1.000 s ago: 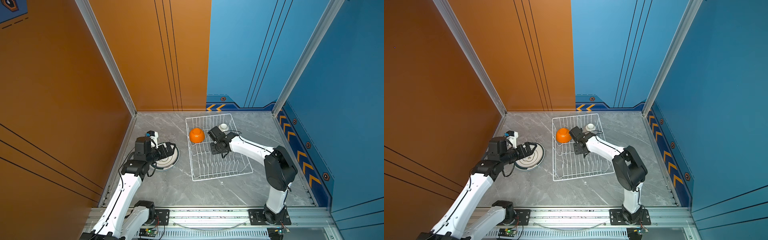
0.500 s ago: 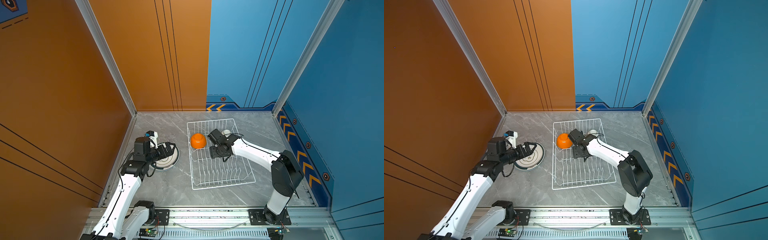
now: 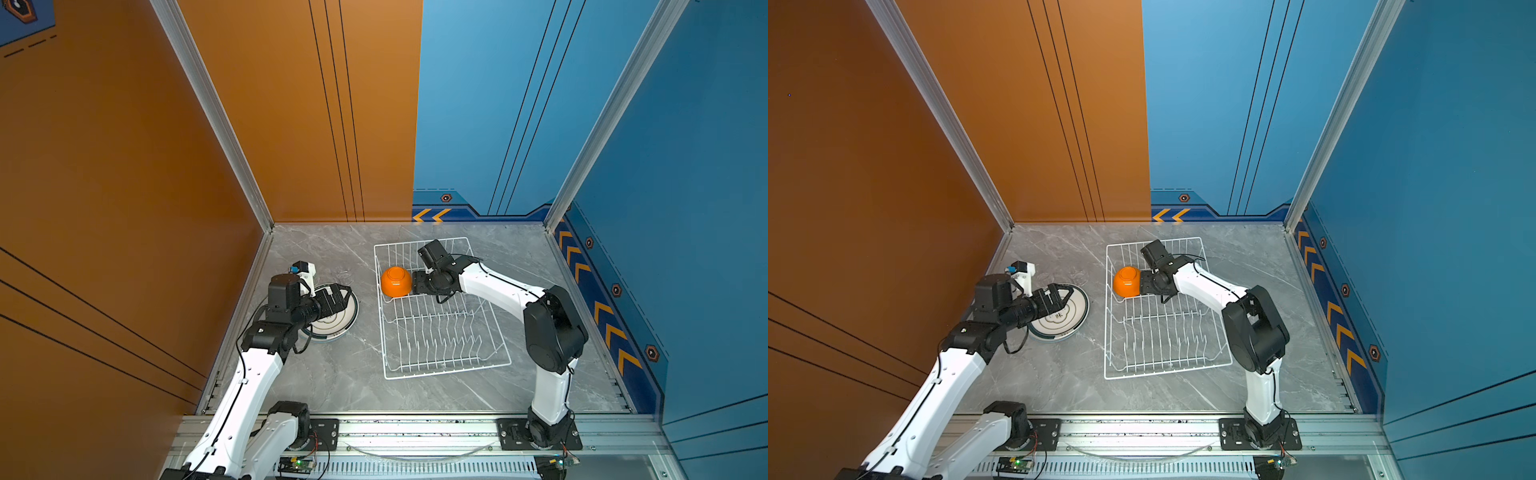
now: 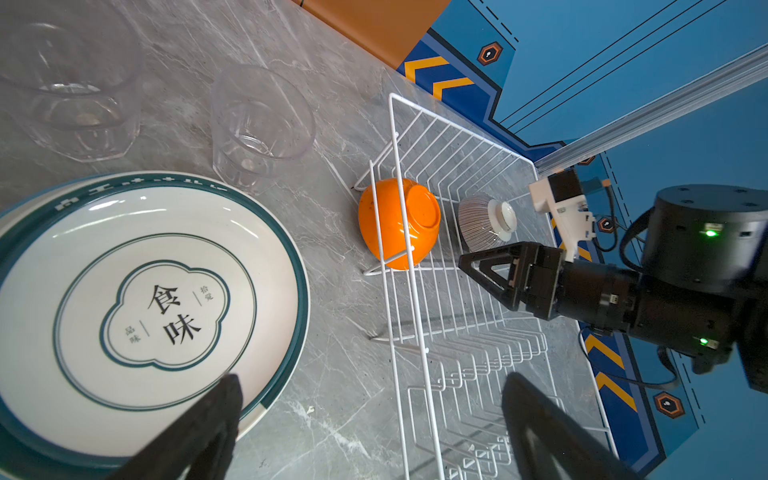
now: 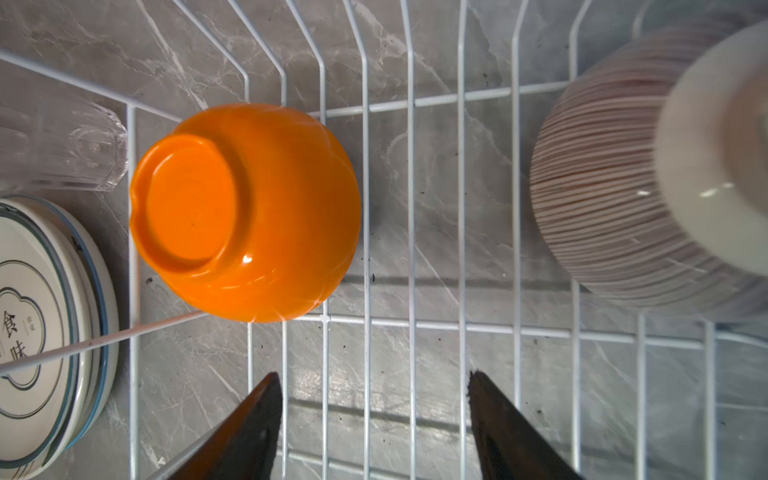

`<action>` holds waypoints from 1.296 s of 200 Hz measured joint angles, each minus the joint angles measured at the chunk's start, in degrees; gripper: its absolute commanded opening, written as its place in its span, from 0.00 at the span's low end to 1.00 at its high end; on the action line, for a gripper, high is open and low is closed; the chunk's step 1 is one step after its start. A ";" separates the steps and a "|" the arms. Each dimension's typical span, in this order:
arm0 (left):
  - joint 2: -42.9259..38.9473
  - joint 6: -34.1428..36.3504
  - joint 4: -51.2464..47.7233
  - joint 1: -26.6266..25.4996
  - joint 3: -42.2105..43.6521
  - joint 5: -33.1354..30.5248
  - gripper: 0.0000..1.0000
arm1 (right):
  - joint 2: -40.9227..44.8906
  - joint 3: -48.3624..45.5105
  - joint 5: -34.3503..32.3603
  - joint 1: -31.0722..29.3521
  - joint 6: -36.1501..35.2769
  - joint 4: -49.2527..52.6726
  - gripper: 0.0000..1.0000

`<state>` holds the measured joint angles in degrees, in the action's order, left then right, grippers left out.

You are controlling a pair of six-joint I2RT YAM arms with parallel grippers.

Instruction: Unload the mixed dishes from the dish rack

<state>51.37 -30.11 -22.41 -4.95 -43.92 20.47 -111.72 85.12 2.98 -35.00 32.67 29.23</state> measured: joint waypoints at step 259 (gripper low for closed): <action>3.76 0.04 0.39 -1.77 0.00 -0.02 0.98 | -10.08 4.48 13.90 2.78 6.27 -17.59 0.88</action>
<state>55.13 -30.06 -22.02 -6.72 -43.92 20.45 -121.80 89.60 16.88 -32.23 38.94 11.64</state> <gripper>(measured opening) 0.981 0.865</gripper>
